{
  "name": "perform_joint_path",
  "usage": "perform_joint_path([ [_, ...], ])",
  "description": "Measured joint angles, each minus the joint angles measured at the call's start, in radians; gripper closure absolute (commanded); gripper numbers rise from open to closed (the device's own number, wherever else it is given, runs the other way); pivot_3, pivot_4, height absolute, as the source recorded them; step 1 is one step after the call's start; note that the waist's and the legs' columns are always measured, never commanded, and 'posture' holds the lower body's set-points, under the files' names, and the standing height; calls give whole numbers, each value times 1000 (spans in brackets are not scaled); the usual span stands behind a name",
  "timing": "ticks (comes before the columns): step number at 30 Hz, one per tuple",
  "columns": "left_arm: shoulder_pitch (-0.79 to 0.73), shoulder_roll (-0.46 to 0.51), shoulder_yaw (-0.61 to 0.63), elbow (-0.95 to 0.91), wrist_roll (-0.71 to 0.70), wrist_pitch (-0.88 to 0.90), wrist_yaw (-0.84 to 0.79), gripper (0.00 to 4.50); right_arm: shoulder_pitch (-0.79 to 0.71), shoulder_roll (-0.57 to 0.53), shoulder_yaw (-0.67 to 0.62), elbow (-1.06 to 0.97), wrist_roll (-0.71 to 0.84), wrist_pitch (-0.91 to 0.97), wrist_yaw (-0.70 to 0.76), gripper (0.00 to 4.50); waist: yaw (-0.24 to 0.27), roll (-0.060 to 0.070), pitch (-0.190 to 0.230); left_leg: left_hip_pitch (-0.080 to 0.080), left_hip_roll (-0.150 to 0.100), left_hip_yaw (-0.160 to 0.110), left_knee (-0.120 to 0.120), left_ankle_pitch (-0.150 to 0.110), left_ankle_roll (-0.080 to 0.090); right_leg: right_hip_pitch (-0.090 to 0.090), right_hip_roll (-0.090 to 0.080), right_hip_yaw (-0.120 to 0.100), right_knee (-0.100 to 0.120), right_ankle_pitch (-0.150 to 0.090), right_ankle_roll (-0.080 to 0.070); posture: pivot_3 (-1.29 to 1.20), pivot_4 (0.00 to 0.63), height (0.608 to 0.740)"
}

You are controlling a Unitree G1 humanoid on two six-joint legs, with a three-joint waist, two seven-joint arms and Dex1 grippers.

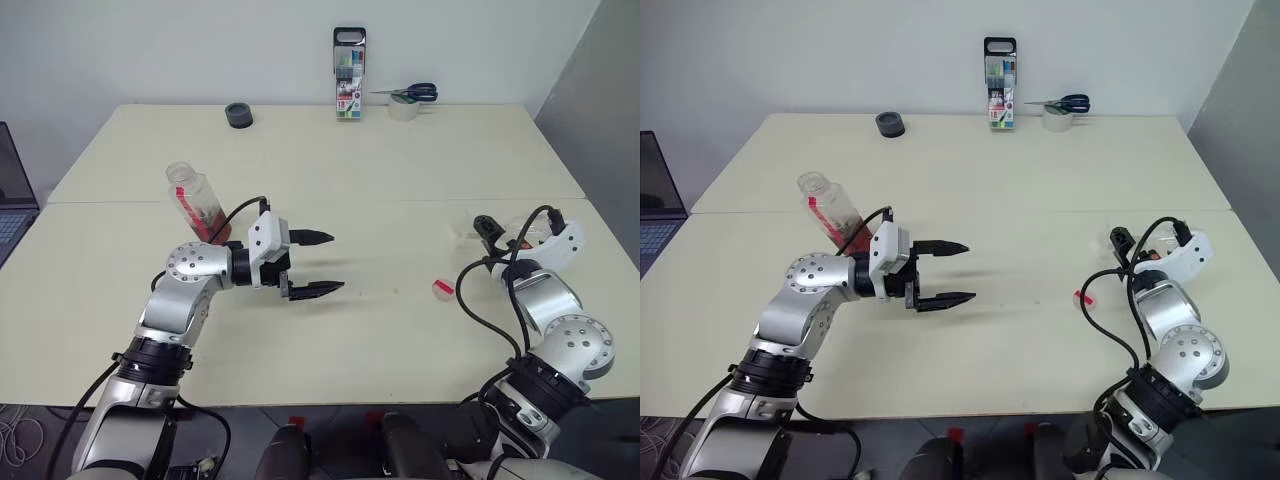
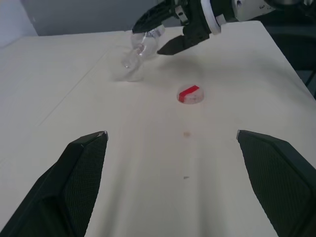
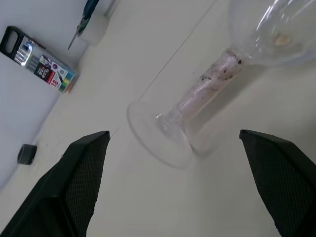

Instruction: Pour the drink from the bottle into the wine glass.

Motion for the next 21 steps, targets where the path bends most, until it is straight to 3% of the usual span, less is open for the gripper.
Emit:
perform_joint_path([
  [6, -15, -21, -1, 41, 11, -28, -19, 20, -7, -12, 3, 128, 21, -117, -56, 0, 0, 0, 0, 0, 0, 0, 0, 0, 0, 0, 0, 0, 0, 0, 0, 0, 150, 740],
  [21, -51, -25, 0, 73, 19, -53, -27, 20, -115, -139, 7, 480, 119, -399, -29, 0, -6, 1, 0, 0, 0, 1, 0, 0, 0, 0, 0, 1, 0, 0, 0, 0, 150, 740],
])
